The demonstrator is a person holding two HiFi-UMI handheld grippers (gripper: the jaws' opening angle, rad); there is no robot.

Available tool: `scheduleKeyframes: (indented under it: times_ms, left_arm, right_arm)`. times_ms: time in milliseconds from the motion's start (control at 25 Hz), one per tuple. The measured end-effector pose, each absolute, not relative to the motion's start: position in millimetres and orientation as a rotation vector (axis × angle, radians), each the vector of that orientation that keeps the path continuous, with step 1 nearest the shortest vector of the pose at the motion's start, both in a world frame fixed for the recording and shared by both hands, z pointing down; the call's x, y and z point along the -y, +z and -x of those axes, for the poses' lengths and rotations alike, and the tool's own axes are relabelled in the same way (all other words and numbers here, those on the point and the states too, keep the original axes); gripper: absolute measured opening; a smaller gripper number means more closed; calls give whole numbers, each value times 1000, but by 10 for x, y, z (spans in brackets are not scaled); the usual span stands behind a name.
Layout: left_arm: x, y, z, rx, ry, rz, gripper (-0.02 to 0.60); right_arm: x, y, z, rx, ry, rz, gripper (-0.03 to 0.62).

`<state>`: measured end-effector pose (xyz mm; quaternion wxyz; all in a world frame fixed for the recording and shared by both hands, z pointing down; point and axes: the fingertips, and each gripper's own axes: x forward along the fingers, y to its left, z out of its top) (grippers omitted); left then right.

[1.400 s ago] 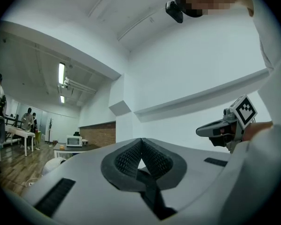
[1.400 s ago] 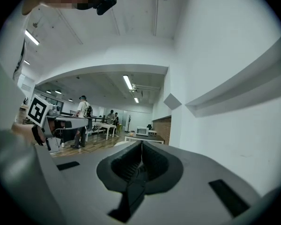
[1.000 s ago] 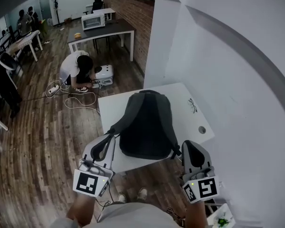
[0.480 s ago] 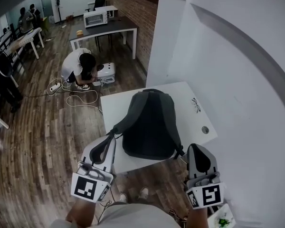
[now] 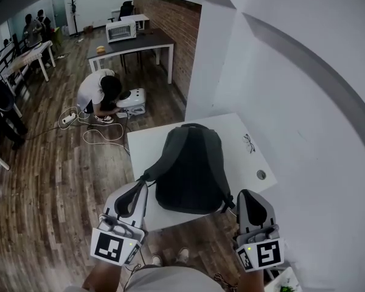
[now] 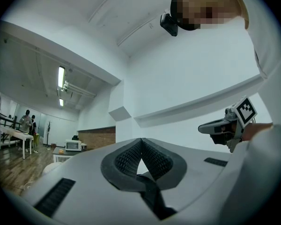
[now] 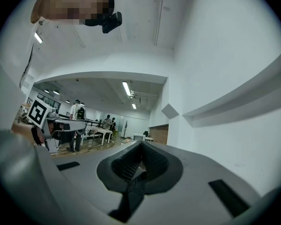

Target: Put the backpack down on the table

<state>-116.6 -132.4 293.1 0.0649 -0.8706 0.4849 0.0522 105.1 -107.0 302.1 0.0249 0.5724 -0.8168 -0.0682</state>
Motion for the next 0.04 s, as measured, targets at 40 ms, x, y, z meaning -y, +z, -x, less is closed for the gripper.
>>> scheduleKeyframes:
  times_ms: [40]
  left_arm:
    - [1323,2932,1161,-1464,154,2628,17]
  right_arm:
    - [1073,3021,-1052,2526,-209,-1769,38]
